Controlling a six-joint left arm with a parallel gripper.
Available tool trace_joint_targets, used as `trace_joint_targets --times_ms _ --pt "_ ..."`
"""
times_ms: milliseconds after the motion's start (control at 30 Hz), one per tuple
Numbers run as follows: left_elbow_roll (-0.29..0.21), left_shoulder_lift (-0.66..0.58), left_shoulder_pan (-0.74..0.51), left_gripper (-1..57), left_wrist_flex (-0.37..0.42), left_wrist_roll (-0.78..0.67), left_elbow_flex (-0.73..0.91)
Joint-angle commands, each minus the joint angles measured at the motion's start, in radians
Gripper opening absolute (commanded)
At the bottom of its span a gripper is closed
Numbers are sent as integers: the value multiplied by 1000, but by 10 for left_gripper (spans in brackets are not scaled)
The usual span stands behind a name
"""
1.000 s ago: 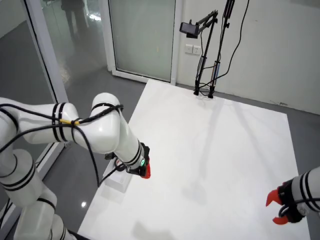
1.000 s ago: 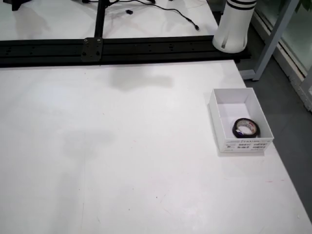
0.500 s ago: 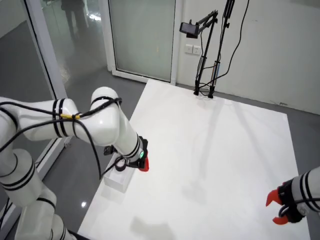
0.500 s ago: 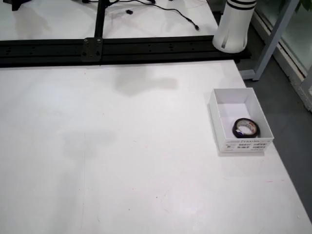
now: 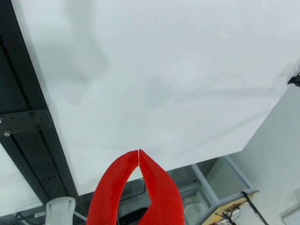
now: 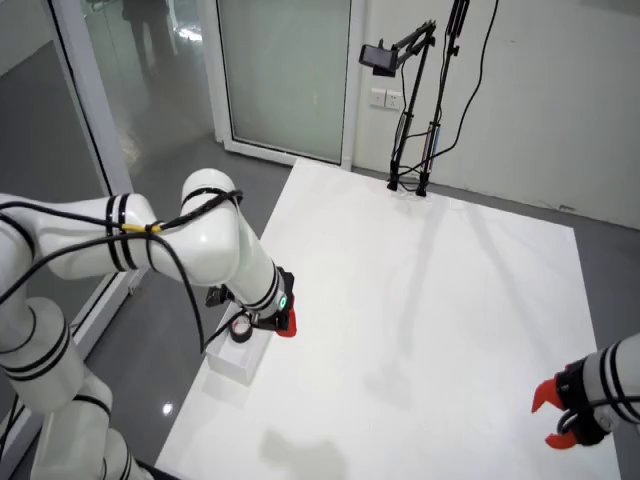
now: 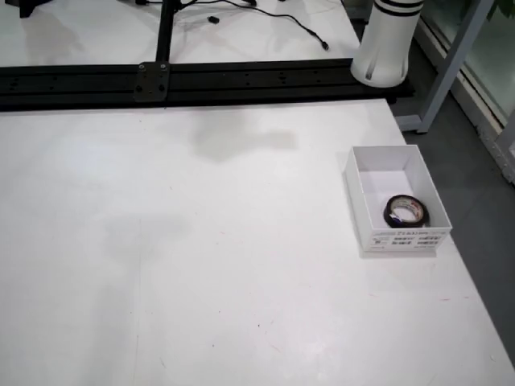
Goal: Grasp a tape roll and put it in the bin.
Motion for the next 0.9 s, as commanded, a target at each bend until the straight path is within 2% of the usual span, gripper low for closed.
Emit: trace_joint_targets --times_ms 33,900 --pt "1 -1 -34 -3 0 1 -1" --pt "1 -1 4 -3 0 1 -1"
